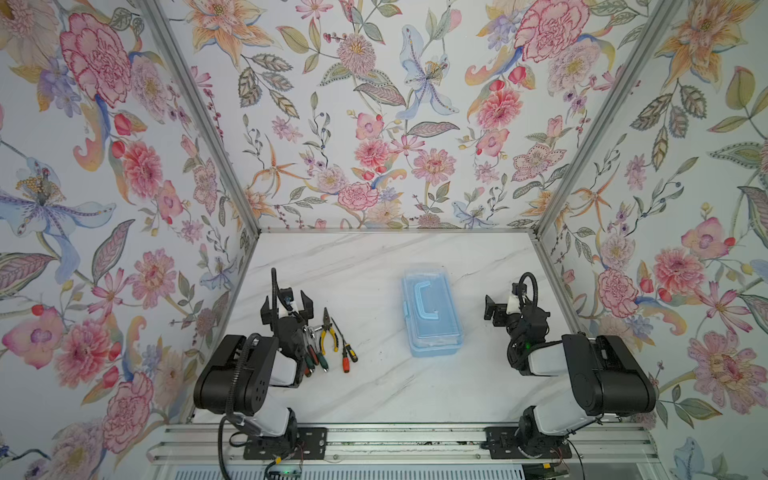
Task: Pack the tool kit
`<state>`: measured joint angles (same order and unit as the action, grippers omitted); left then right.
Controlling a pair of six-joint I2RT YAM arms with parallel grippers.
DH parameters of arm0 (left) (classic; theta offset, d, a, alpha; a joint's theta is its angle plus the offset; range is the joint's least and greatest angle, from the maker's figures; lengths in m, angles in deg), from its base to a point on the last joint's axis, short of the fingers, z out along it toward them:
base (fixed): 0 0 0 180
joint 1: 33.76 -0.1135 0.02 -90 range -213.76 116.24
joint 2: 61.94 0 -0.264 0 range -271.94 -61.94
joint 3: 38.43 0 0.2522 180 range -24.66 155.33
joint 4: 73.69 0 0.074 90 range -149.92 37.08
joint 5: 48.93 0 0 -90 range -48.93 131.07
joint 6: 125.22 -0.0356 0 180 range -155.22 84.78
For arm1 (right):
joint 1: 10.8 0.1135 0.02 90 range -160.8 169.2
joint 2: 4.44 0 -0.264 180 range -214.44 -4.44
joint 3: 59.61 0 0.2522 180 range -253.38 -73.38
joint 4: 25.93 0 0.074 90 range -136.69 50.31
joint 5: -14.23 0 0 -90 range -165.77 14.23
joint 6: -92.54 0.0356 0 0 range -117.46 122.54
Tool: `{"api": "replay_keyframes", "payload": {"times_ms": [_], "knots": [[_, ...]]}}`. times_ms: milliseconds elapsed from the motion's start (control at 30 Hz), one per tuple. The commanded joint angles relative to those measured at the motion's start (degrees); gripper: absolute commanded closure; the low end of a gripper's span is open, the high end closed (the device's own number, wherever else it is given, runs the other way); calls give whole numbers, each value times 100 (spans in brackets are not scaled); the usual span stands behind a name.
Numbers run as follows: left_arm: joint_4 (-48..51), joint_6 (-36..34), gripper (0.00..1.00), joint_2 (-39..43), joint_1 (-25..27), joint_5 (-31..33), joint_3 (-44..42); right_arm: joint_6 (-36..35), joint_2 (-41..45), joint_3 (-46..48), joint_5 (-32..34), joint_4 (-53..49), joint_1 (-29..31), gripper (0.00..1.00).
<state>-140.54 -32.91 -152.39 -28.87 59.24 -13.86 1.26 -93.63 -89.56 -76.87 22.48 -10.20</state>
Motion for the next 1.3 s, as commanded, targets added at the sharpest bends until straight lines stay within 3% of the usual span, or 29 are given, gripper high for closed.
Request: {"api": "replay_keyframes", "payload": {"times_ms": [0, 667, 933, 1067, 1133, 1200, 1267], "knots": [[-90, -64, 1, 9, 12, -35, 71, -65, 77, -92, -52, 23, -25, 1], [-62, -57, 1, 9, 12, -39, 88, -13, 61, -71, -287, 69, -130, 1], [-44, -130, 1, 38, 40, -40, 102, -85, 77, -121, -6, -37, -6, 1], [1193, -432, 1, 1019, 442, 589, 414, -21, 206, -281, 437, -417, 57, 1], [2053, -503, 1, 1520, 511, 414, 724, -22, 393, -580, 1082, -1085, 228, 1], [2434, -242, 1, 1946, 547, 361, 938, -76, 587, -1057, 1768, -2042, 461, 1], [2921, 516, 1, 2382, 540, 293, 1116, -30, 671, -1560, 2506, -2830, 697, 1]]}}
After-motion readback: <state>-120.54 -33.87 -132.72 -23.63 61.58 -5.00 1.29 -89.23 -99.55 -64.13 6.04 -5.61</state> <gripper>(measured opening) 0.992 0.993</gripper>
